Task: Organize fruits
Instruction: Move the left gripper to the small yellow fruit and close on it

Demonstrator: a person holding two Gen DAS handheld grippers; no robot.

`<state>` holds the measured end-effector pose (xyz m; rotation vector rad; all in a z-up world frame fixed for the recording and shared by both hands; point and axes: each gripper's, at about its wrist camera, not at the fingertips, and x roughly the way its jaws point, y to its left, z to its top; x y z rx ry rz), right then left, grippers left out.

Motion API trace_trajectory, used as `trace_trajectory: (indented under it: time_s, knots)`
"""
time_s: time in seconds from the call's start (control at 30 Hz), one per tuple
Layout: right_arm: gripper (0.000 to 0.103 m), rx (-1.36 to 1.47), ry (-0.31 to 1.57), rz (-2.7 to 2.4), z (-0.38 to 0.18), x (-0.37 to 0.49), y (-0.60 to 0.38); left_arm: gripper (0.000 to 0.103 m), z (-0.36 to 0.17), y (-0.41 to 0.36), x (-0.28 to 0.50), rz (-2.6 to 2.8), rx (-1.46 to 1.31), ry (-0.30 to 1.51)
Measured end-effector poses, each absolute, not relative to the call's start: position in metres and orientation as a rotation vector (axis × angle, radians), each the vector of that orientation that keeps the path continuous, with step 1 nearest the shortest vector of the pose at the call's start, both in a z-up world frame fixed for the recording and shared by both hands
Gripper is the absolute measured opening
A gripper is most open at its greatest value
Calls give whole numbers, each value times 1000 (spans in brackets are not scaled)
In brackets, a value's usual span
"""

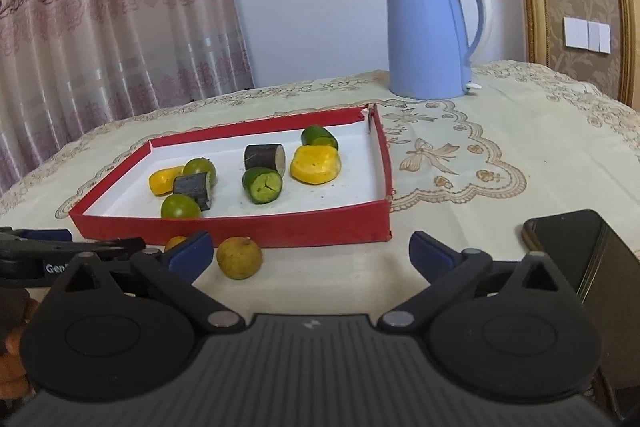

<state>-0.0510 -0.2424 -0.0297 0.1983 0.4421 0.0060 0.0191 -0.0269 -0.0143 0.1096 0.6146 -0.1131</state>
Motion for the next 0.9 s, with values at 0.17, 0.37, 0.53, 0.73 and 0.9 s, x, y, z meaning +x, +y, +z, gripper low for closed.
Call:
trace_trajectory:
  time_s: [0.17,0.37,0.53,0.73,0.9]
  knots:
    - [103,236,444,-2,-31,-51,-248,98,-12,-43,20,-118,140,611]
    - [103,278,442,-19,-33,-52,-255,98,-3,-45,13,-173,118,588]
    - [103,319,453,-40,-35,-50,-262,98,-2,-42,18,-232,65,605]
    - [103,342,461,-43,-37,-49,-266,99,-11,-53,24,-227,92,630]
    - [103,344,465,-39,-38,-48,-266,98,-3,-41,11,-98,167,568]
